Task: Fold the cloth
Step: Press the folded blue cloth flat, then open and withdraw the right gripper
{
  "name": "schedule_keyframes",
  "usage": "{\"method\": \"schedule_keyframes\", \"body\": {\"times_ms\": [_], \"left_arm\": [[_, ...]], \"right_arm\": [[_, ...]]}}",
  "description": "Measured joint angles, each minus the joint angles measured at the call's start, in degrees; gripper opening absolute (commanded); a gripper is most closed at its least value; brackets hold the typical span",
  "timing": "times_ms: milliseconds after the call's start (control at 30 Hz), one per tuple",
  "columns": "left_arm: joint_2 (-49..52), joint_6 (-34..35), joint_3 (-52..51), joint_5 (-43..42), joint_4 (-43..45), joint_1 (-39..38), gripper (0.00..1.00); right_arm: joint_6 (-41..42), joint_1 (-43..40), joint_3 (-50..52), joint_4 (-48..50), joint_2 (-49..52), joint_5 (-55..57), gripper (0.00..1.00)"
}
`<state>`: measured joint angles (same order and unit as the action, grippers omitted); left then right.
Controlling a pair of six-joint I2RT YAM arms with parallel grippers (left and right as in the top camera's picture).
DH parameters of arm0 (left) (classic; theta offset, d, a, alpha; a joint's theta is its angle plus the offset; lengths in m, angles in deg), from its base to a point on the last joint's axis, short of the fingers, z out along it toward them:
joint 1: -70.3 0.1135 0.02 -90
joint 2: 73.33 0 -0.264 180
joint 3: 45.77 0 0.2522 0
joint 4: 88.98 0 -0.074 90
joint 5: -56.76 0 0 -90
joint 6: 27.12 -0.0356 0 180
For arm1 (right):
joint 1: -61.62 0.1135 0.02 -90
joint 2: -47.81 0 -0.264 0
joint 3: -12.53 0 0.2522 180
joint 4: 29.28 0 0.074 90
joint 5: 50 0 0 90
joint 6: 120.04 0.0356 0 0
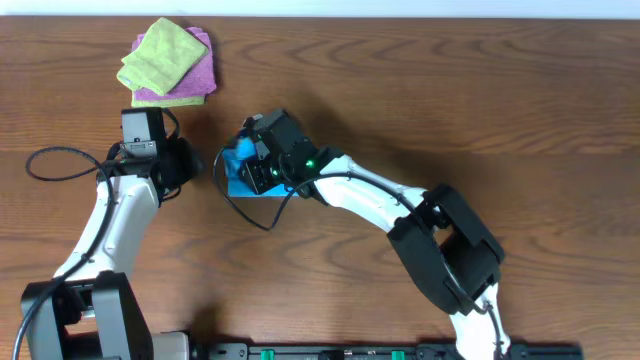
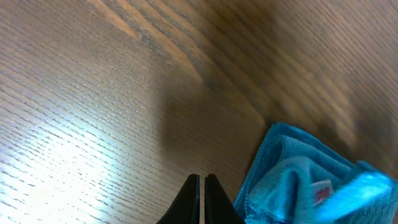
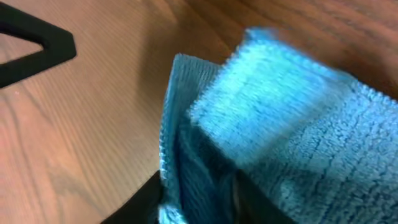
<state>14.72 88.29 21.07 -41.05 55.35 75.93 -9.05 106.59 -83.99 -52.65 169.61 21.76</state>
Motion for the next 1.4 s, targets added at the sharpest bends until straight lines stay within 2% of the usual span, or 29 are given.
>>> {"method": "schedule_keyframes", "body": {"times_ms": [67, 300, 567, 600, 667, 733, 833, 933, 1033, 1067, 1133, 1300, 1400], "left_arm": [[0.0, 0.0, 0.0, 0.5, 0.0, 0.0, 0.06], [0.0, 0.0, 0.0, 1.2, 0.0, 0.0, 0.06], [0.0, 0.0, 0.0, 2.0, -0.1, 1.4, 0.07], [0.0, 0.0, 0.0, 2.1, -0.2, 1.5, 0.10], [0.0, -0.3, 0.0, 2.1, -0.2, 2.1, 0.21], [-0.3, -0.5, 0.0, 2.1, -0.4, 2.4, 0.32], [-1.8, -0.5, 0.0, 2.2, -0.9, 2.9, 0.41], [-3.7, -0.7, 0.0, 2.3, -1.6, 3.0, 0.60], [-5.0, -1.1, 0.0, 2.2, -2.8, 3.0, 0.72], [-5.4, -1.3, 0.0, 2.0, -3.2, 3.0, 0.78], [-5.9, -1.6, 0.0, 1.8, -3.9, 3.0, 0.97], [-6.5, -1.3, 0.1, -0.9, -5.0, 3.0, 0.95], [-6.5, -1.3, 0.1, -4.0, -5.0, 3.0, 0.95]], "right_arm": [[-0.3, 0.0, 0.0, 0.0, 0.0, -1.4, 0.48], [-0.7, 0.0, 0.0, 0.0, 0.0, -6.3, 0.55], [-0.8, 0.0, -0.7, 0.0, 0.0, -10.8, 0.57], [-0.9, 0.0, -0.8, 0.0, 0.0, -10.9, 0.59], [-1.5, 0.0, -1.6, -0.6, 0.0, -10.7, 0.67], [-2.9, -0.2, -2.2, -2.6, 0.0, -9.6, 0.69], [-6.4, -0.7, -3.3, -7.6, -0.2, -6.4, 0.71], [-9.6, -1.7, -4.3, -11.9, -1.2, -2.9, 0.76], [-12.0, -3.0, -4.9, -15.2, -3.9, 0.1, 0.82], [-12.7, -3.6, -5.1, -16.4, -5.0, 1.0, 0.84], [-13.6, -4.5, -5.4, -18.7, -7.0, 2.7, 0.84], [-14.8, -7.3, -5.7, -25.7, -12.4, 7.4, 0.89], [-16.1, -8.7, -5.7, -30.9, -15.5, 9.0, 0.83]]}}
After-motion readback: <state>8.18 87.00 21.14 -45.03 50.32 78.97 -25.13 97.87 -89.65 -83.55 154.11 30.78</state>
